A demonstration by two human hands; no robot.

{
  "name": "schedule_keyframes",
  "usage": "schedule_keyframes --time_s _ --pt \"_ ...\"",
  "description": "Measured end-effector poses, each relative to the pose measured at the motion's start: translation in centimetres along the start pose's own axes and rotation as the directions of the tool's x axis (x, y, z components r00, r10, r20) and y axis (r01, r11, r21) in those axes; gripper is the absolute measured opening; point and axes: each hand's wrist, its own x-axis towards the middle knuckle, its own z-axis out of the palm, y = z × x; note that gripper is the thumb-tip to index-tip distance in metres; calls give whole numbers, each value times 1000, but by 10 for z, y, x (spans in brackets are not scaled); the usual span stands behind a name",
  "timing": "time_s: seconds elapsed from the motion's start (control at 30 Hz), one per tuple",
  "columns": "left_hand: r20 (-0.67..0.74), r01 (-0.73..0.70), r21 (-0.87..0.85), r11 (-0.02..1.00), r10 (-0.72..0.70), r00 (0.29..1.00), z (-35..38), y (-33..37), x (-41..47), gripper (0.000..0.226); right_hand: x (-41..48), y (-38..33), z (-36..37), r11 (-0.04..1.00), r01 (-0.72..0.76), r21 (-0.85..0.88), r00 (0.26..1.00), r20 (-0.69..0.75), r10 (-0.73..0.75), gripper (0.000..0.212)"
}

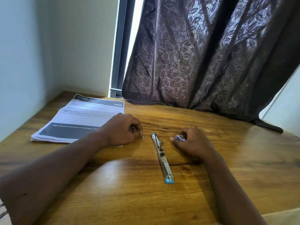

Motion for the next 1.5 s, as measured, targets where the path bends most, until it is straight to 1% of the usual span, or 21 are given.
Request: schedule_keyframes --time_s 0.1,0.13,0.2,0.27,0.33,0.43,0.53,0.6,0.67,0.77,0.83,0.87,0.93,1.0,1.03,1.1,1.17,1.23,1.3,1.37,1.5 --pt "-15 -7 4 1000 7 1000 0 0 -1 8 0 -3 1 998 28 61 998 -58 -24 41" --pt "-28 -10 -3 1000 10 1000 0 0 -1 9 0 -5 1 994 63 84 994 -93 -55 39" --pt "-68 -16 -50 999 13 998 0 2 0 12 -2 -11 1 970 185 157 968 -197 -153 43" --pt "-118 -26 -110 994 13 993 -2 5 -1 17 -5 -19 1 915 334 225 910 -332 -250 48" --pt "-174 -42 -158 987 14 985 -3 9 -2 25 -10 -29 1 853 457 252 845 -423 -328 50" --pt "-222 -65 -232 971 12 975 -5 17 -1 37 -16 -43 3 783 566 257 778 -480 -405 52" --pt "-204 -70 -300 951 8 979 -4 20 -1 48 -17 -49 5 727 650 219 704 -534 -469 52" --pt "-189 -77 -340 937 12 982 -2 21 0 45 -17 -51 5 683 699 210 657 -566 -498 53" --pt "-200 -80 -376 923 4 980 0 23 -1 37 -17 -53 7 666 723 184 625 -584 -518 54" --pt "-221 -62 -450 891 -43 974 -1 25 0 30 -16 -52 9 666 726 172 612 -603 -512 54" --pt "-224 -45 -488 872 -76 972 -3 25 0 30 -14 -50 9 668 716 203 622 -620 -478 53" --pt "-222 -37 -503 864 -87 971 -3 24 0 31 -14 -48 8 668 705 237 639 -622 -454 51" --pt "-204 -21 -530 848 -104 973 -4 23 -1 32 -13 -45 6 639 667 384 713 -580 -395 48" --pt "-185 -7 -555 832 -115 976 -4 23 -1 32 -11 -43 6 581 585 566 806 -487 -337 45" --pt "-179 -4 -562 827 -117 977 -4 23 -1 32 -10 -43 7 543 540 643 840 -444 -311 44" --pt "-169 -2 -576 818 -117 979 -4 24 -1 30 -8 -43 9 433 469 770 882 -382 -276 44" --pt "-163 3 -593 805 -123 979 -4 25 -1 30 -10 -45 5 288 387 876 910 -313 -273 39" --pt "-157 7 -604 797 -127 979 -4 26 -1 31 -14 -47 -1 152 295 943 926 -244 -288 33" --pt "-152 14 -605 796 -133 979 -4 26 -1 32 -18 -47 -4 54 207 977 937 -182 -298 34" --pt "-151 18 -608 794 -138 979 -5 26 -2 32 -20 -48 -6 4 143 990 945 -136 -298 34" --pt "-140 19 -632 775 -138 981 -6 28 -3 30 -22 -47 -8 -35 83 996 950 -90 -298 27"
